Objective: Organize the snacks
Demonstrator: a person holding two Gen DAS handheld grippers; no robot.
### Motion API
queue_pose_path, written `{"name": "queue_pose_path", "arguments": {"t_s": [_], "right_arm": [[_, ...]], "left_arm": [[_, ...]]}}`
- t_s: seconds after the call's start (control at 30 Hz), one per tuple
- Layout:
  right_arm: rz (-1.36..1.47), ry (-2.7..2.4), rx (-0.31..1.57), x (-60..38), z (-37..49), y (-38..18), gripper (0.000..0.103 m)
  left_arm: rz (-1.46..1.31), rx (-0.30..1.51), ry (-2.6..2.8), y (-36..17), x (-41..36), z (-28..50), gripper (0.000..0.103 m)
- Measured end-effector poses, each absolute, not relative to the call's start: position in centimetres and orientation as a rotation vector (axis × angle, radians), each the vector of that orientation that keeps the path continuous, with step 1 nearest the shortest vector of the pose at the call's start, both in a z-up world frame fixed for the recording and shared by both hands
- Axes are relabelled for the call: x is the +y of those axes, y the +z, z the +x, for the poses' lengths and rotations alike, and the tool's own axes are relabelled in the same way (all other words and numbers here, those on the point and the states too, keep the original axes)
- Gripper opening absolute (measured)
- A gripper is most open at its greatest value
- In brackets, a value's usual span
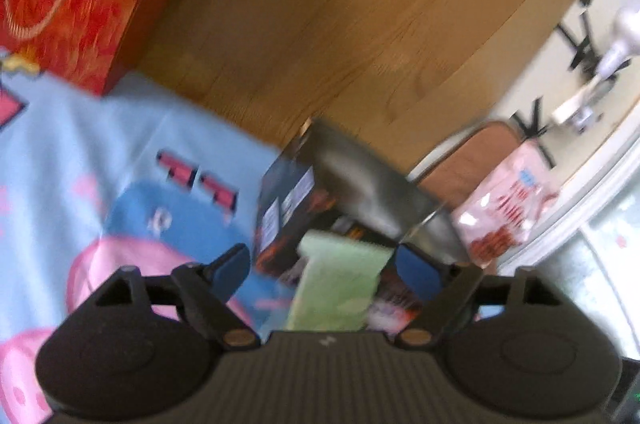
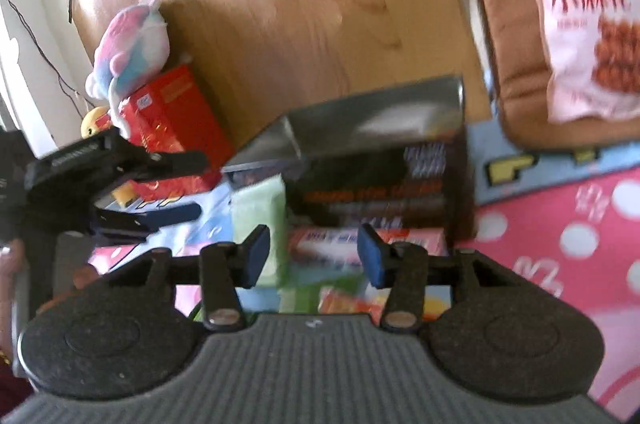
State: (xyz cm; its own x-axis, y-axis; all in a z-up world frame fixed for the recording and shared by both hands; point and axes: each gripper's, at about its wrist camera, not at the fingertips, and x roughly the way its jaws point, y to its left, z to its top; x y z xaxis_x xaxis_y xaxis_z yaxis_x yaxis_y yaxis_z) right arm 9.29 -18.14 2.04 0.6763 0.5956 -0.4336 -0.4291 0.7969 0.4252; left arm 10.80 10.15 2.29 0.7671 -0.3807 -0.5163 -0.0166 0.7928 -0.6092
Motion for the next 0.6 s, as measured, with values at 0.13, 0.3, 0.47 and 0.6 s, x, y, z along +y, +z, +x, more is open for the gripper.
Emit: {"name": "queue_pose_path", "arguments": {"t_s": [0.13,0.3,0.47,0.6], "right_arm": [[0.303,0.585,0.594,-17.8,8.0,1.4,0.051],[-0.017,0.495,0.537,-15.1,5.3,1.7,0.048],[-0.053,0.375,0.541,-16.7,4.1,0.8,0.051],[0.015,0.295,0.547,-19.6,3.8,1.1,0.051]], "left_arm": [[-0.6,0.711,-0.259,1.4,8.3,11.6,0.085],[-0.45,0.799,-0.287,0.5,4.4,11.9,0.054],[-0.404,0.824,-0.345,0.9,3.1,9.8,0.032],[-0.394,0.806,-0.389,1.5,2.4,7.4,0.032]]}}
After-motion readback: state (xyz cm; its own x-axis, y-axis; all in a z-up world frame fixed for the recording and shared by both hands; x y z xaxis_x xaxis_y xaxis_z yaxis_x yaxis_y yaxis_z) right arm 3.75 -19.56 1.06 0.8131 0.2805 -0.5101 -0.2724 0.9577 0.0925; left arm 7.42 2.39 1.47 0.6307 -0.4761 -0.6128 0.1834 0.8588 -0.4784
